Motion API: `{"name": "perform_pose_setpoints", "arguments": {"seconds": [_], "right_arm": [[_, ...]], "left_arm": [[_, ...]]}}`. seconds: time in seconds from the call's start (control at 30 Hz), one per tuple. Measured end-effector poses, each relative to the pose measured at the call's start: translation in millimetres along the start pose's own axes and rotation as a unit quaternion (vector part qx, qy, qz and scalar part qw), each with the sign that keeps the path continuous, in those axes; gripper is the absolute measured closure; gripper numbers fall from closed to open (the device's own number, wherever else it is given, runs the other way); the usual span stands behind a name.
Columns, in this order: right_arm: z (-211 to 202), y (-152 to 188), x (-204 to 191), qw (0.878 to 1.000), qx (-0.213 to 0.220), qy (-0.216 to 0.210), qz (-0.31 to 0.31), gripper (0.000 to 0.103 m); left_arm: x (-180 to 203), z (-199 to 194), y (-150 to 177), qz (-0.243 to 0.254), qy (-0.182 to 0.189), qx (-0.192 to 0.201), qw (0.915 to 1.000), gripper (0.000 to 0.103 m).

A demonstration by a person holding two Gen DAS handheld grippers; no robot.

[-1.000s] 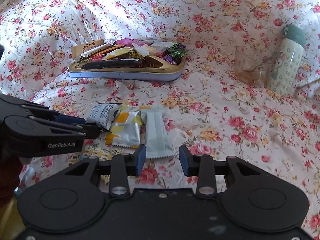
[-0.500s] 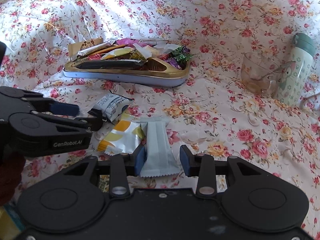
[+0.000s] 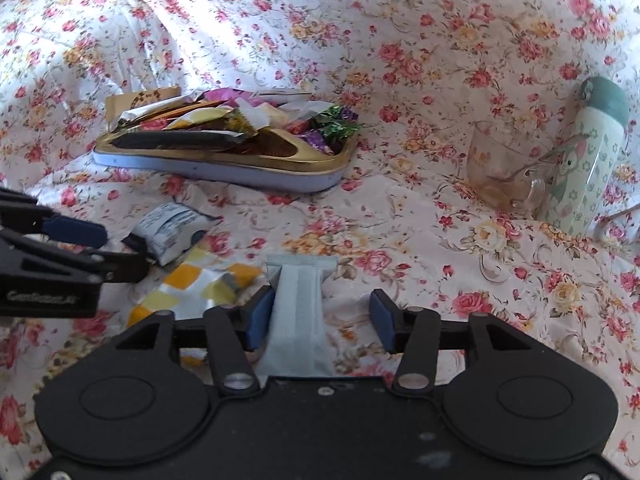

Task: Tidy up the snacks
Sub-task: 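Grasp the white-blue snack packet with the left tool while the right tool grasps the pale grey bar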

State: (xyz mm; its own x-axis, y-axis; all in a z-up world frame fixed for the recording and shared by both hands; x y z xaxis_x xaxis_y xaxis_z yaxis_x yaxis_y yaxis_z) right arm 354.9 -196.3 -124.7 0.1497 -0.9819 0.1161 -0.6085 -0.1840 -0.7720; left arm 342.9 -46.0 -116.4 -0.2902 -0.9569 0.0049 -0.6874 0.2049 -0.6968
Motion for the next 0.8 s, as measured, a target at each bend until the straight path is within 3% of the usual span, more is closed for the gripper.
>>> {"name": "perform_pose_setpoints", "arguments": {"seconds": [0.13, 0.57, 0.8], "right_arm": [[0.2, 1.4, 1.2, 1.0, 0.004, -0.008, 0.01, 0.049], [-2.3, 3.6, 3.5, 0.999, 0.019, -0.015, 0.027, 0.073], [-1.4, 3.1, 3.5, 0.999, 0.019, -0.012, 0.031, 0.074]], "left_arm": [[0.1, 0.0, 0.0, 0.001, 0.0, 0.0, 1.0, 0.046], [1.0, 0.1, -3.2, 0.025, 0.002, -0.009, 0.9996, 0.044], [1.8, -17.8, -23.5, 0.029, 0.007, 0.006, 0.9995, 0.045]]}}
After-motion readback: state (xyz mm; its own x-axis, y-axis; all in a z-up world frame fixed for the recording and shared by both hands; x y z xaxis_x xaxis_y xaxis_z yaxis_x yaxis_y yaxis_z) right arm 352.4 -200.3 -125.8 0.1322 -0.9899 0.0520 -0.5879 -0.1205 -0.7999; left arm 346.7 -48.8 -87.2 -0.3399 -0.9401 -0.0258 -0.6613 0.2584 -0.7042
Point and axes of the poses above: each gripper's, at about its wrist camera, not at the fingertips, and z roughly the way its jaws point, x to its right, y to its underside, the point moved 8 cm from there along z, roughly the way its jaws point, and after that the axes turned 3 degrees about -z, right-handed, at the moved point
